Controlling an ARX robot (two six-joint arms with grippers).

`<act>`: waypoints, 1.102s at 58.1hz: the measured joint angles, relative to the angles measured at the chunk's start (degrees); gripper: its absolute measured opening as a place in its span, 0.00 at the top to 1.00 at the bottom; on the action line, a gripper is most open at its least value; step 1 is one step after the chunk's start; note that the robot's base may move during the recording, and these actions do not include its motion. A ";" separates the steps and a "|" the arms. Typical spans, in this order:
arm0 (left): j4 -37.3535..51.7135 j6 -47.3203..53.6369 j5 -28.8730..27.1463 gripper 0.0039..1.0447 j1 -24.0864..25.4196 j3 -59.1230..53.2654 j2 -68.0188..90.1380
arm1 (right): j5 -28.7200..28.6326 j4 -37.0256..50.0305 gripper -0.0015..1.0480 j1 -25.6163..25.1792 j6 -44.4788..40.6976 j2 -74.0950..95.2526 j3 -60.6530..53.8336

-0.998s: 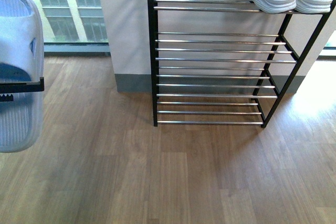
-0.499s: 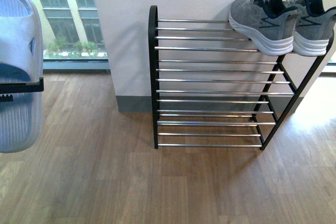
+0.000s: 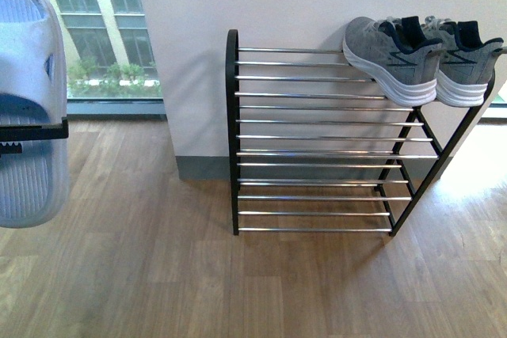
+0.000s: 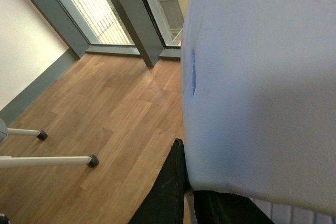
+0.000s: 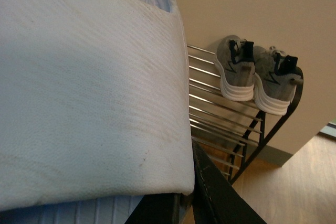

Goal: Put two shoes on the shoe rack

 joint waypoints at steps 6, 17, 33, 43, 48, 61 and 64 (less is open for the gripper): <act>0.00 -0.02 -0.11 0.98 0.17 -0.02 -0.04 | 0.09 0.00 0.98 0.00 0.00 0.00 0.02; 0.00 -0.02 -0.11 0.98 0.26 0.00 -0.04 | 0.09 0.00 0.98 0.00 0.00 0.00 0.02; 0.00 0.00 -0.02 0.98 -0.04 0.00 -0.04 | 0.35 0.00 0.98 0.02 0.00 0.09 0.02; 0.00 -0.02 0.04 0.98 0.26 0.07 -0.02 | 0.11 0.00 0.98 0.00 0.00 0.13 0.02; 0.00 -0.02 -0.13 0.98 0.57 0.04 0.00 | -0.07 0.00 0.98 0.00 0.00 0.11 0.02; 0.00 -0.02 -0.07 0.98 0.31 0.04 0.00 | 0.24 9.27 0.98 5.53 7.89 13.46 0.98; 0.00 0.00 -0.07 0.98 0.31 0.04 0.00 | 4.09 16.35 0.98 9.35 8.92 22.75 2.67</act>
